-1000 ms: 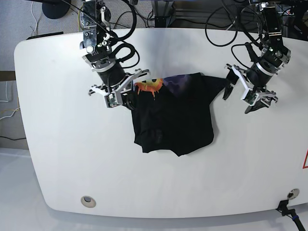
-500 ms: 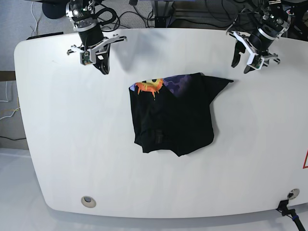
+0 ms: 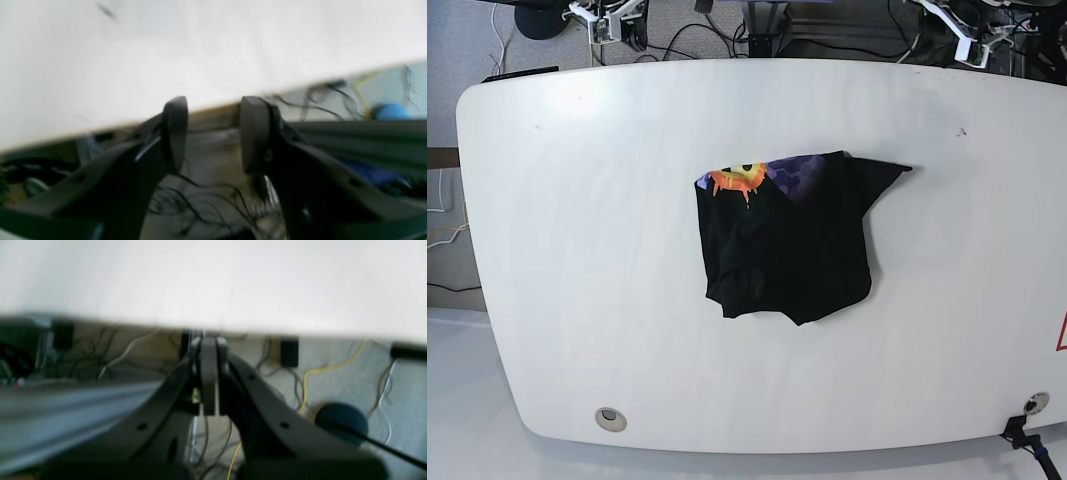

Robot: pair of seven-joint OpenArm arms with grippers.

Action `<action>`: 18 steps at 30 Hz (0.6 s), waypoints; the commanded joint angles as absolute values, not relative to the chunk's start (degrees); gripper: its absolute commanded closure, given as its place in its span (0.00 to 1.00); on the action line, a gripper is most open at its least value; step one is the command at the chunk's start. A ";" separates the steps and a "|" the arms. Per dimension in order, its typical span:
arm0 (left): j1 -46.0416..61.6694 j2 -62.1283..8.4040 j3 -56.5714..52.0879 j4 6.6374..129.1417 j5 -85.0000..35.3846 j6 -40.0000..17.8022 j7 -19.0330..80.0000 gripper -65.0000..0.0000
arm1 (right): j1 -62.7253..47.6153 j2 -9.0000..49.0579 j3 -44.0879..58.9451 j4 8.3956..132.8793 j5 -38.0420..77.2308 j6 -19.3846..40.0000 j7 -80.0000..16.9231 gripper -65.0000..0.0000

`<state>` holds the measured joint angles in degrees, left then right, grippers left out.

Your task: Fold the T-shirt properly

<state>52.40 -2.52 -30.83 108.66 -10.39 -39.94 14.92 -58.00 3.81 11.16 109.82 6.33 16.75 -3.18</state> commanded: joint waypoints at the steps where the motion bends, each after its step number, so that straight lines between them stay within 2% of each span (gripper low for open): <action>1: 54.11 -2.15 -28.97 109.23 -9.63 -40.00 13.67 0.65 | -60.79 3.12 11.38 110.64 6.90 17.10 -1.45 1.00; 4: 55.60 -0.75 -25.01 108.88 -6.46 -40.00 13.67 0.65 | -63.78 2.07 11.38 110.29 6.90 17.10 -1.45 1.00; 8: 55.52 1.45 -22.29 104.40 -3.21 -40.00 13.67 0.65 | -64.75 2.07 11.38 103.87 6.90 17.10 -1.45 1.00; 12: 52.97 1.36 -18.07 96.04 0.57 -40.00 13.67 0.65 | -61.23 2.15 11.30 94.20 6.73 17.10 -1.45 1.00; 18: 44.88 1.19 -17.45 79.34 4.53 -40.00 13.67 0.65 | -51.74 2.33 11.30 78.99 6.46 17.19 -1.45 1.00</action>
<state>46.28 1.23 -17.41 81.73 5.15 -39.57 14.17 -52.58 2.00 11.22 81.38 6.13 16.69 -2.24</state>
